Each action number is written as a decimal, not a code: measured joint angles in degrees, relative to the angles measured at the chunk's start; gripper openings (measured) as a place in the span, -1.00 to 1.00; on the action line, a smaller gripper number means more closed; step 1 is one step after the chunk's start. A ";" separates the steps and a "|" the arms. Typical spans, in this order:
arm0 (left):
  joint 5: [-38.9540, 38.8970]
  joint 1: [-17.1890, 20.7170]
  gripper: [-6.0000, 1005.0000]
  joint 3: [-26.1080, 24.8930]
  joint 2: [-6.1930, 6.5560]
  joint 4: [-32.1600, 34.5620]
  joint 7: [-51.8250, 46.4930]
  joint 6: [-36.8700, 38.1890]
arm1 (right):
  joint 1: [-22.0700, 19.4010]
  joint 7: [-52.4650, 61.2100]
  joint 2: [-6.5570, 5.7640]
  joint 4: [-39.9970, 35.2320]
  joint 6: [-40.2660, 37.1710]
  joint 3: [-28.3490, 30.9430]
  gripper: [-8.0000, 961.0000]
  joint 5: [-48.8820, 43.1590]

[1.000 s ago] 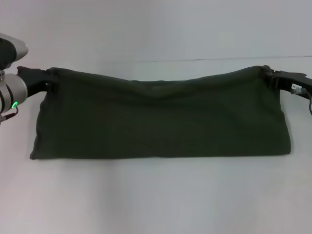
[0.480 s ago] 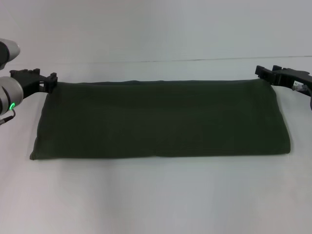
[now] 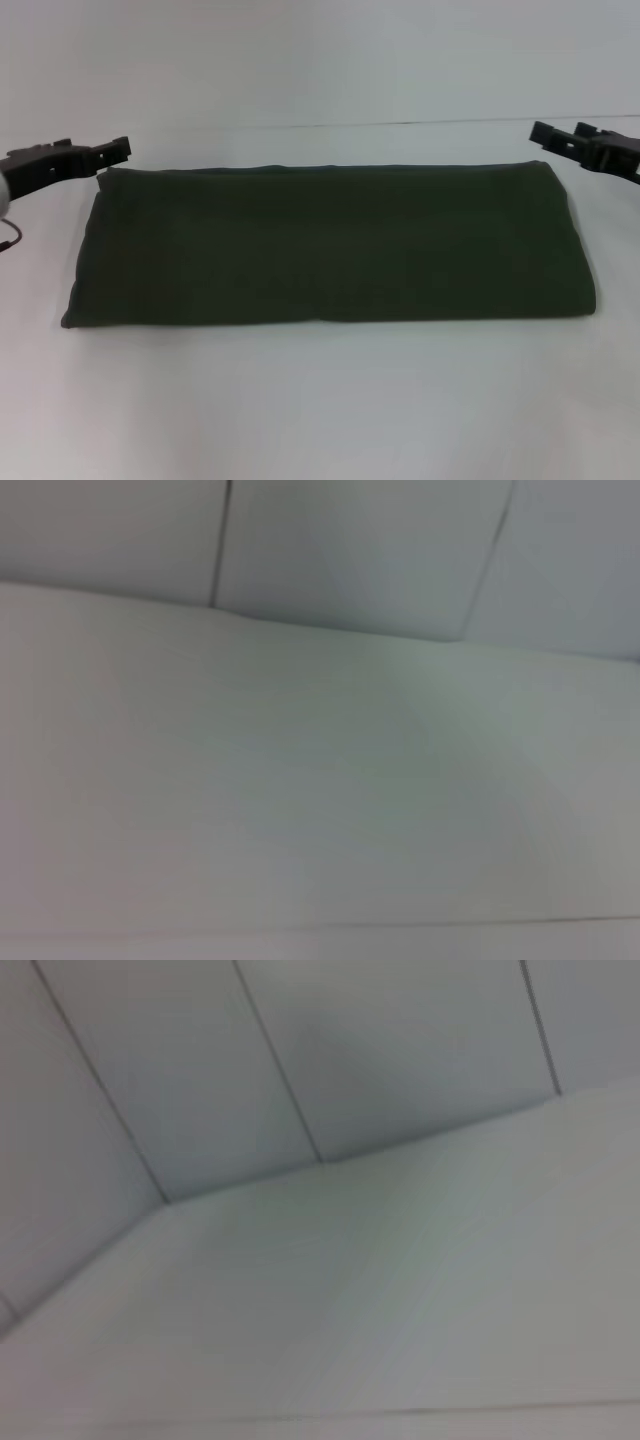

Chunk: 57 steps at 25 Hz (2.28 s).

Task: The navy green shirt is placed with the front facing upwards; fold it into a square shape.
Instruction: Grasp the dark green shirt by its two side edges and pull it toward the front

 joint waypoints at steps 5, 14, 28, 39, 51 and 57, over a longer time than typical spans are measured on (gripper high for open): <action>-0.12 2.13 0.81 -5.17 0.13 3.23 -2.81 14.18 | -4.48 -1.92 -0.12 -2.39 -11.16 -0.14 0.84 3.22; -5.57 6.81 0.80 -15.38 -0.20 3.26 -2.95 29.40 | -9.36 -4.61 0.31 -2.07 -18.54 0.05 0.84 3.34; 1.56 7.21 0.81 -13.64 1.18 4.13 -1.37 32.77 | -11.42 -4.38 1.17 -2.00 -20.70 -1.95 0.82 2.93; 18.53 6.32 0.80 -13.39 1.76 7.43 -1.37 29.47 | -11.77 -4.65 1.62 -1.93 -20.55 -2.05 0.81 2.88; 25.14 5.19 0.79 -10.52 1.71 6.23 -3.44 27.56 | -11.42 -4.18 1.96 -1.91 -19.98 -2.05 0.81 2.89; 25.23 5.15 0.79 -9.14 1.44 6.19 -3.98 27.57 | -11.30 -4.11 1.99 -1.91 -19.59 -2.05 0.81 2.89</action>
